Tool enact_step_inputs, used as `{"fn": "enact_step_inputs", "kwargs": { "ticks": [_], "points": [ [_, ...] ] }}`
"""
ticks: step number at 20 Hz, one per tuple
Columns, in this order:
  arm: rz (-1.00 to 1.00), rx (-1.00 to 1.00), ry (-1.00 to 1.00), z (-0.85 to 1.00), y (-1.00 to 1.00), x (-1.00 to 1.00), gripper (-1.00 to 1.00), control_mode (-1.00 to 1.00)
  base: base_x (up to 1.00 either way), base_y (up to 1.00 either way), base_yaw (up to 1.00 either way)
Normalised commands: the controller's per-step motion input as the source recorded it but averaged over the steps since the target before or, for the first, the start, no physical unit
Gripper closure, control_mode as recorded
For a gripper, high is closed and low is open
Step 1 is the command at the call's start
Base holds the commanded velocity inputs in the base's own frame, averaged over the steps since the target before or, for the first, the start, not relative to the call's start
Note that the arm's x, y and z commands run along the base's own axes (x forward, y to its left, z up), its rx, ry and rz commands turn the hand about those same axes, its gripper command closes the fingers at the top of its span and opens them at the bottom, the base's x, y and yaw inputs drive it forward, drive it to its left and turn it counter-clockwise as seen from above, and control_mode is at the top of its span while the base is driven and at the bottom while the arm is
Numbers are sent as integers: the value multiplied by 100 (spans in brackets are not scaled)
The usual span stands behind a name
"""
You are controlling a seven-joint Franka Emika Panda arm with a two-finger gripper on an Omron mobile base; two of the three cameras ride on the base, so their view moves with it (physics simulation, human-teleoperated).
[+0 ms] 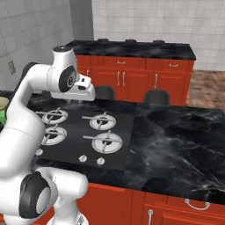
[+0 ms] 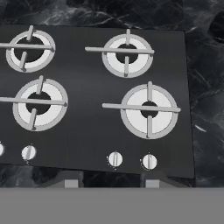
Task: Pick the cup and bowl from the counter and place them on the counter next to the sink.
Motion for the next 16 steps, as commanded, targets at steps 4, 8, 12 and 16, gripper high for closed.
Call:
{"fn": "enact_step_inputs", "kwargs": {
  "ticks": [4, 8, 12, 16],
  "points": [
    [0, 0, 0, 0, 23, 0, -100, -100, 0, 0, 0],
    [0, 0, 0, 0, 66, -7, -100, -100, 0, 0, 0],
    [0, 0, 0, 0, 85, 0, -100, -100, 0, 0, 0],
    [0, 0, 0, 0, 96, 0, -100, -100, 0, 0, 0]
  ]
}}
